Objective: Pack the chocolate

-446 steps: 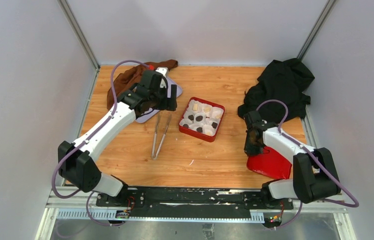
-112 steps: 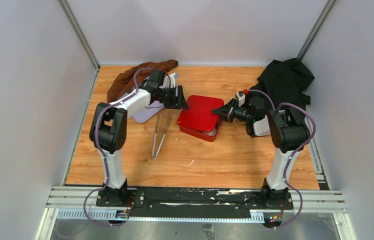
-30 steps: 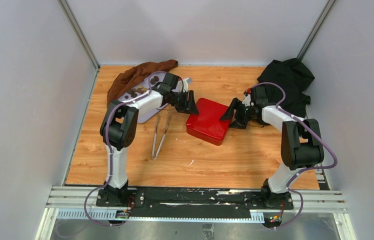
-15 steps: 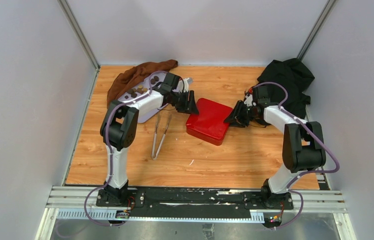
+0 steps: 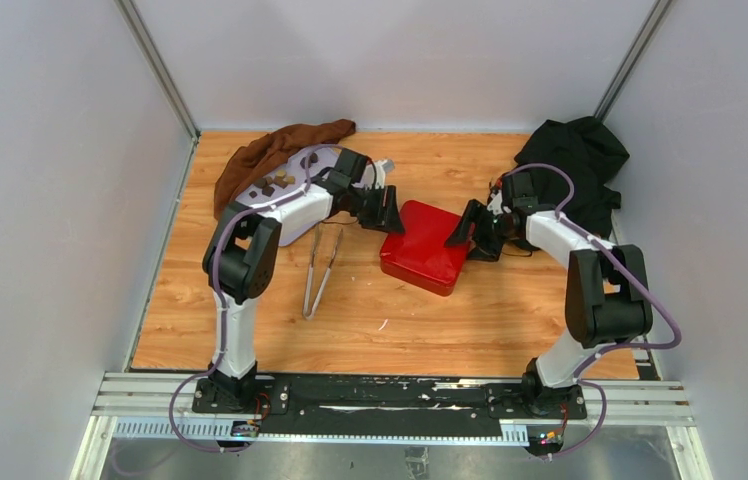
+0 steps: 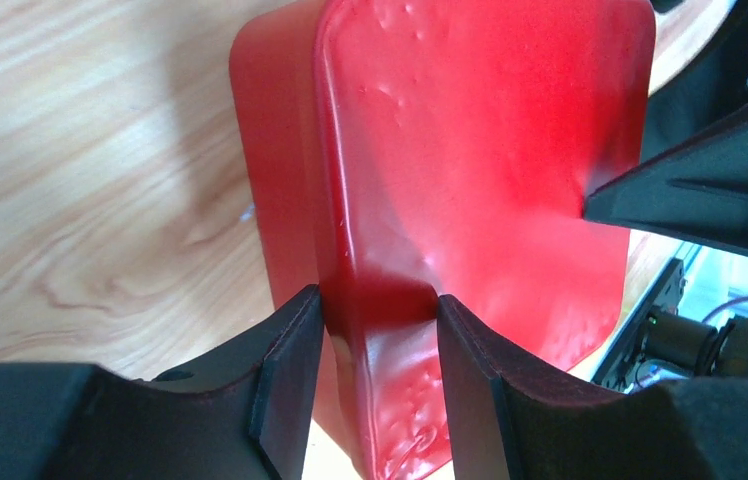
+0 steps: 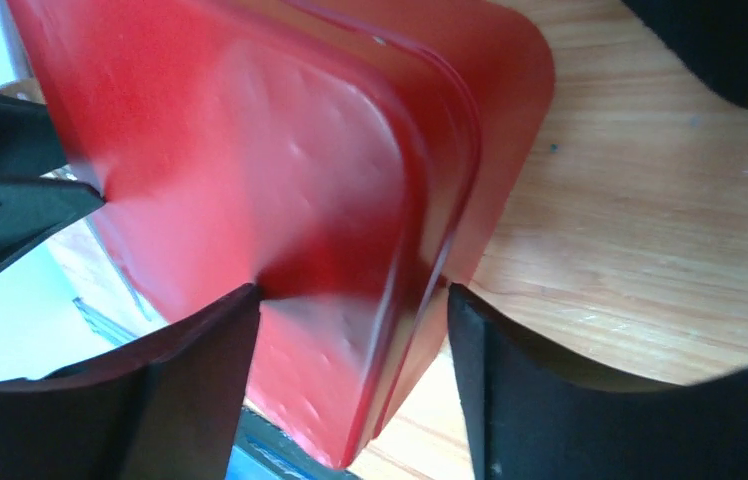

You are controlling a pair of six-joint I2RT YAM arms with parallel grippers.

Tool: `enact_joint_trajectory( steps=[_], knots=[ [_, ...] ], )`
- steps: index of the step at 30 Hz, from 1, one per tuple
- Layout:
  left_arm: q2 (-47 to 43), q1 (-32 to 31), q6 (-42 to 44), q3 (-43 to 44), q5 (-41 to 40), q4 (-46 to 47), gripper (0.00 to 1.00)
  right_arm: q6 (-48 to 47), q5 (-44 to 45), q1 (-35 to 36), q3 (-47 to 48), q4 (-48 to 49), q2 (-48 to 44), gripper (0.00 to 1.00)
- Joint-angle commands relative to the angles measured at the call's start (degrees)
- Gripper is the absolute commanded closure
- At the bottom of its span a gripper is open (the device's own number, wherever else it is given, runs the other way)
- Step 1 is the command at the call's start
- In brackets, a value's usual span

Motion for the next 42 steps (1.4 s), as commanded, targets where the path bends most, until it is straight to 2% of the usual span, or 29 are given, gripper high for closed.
enact_joint_trajectory(
  steps=[1,7,15,19,22,26,28,31,42],
  knots=[
    [0.3,-2.4,1.5,-1.6,0.7,-2.6,0.51,-1.8,5.2,0.9,1.5,-4.9,-2.5,0.21],
    [0.7,-2.4,1.9,-1.2,0.7,-3.1,0.51,-3.0,7.4,1.7,3.8,-7.7,-5.7,0.07],
    [1.2,-2.4,2.1,-1.4,0.6,-3.2,0.51,-4.4,12.7,2.5,5.0,-12.8,-8.7,0.04],
    [1.4,-2.4,2.2,-1.3,0.5,-3.7,0.51,-7.6,18.4,5.8,7.3,-16.4,-11.6,0.04],
    [1.6,-2.4,2.2,-1.3,0.4,-3.8,0.51,-9.6,22.1,9.0,8.1,-19.2,-13.1,0.23],
    [1.8,-2.4,2.2,-1.1,0.4,-3.8,0.51,-10.3,25.6,13.6,7.1,-21.5,-14.0,0.68],
    [2.0,-2.4,2.2,-0.9,0.4,-3.8,0.51,-10.3,26.7,15.9,6.7,-22.3,-13.8,0.85],
    [2.2,-2.4,2.2,-0.6,0.4,-4.0,0.51,-9.6,27.9,18.2,6.5,-23.2,-13.3,0.99],
    [2.7,-2.4,2.5,0.0,0.8,-4.4,0.51,-9.4,31.7,22.2,9.4,-27.2,-11.6,1.0]
  ],
)
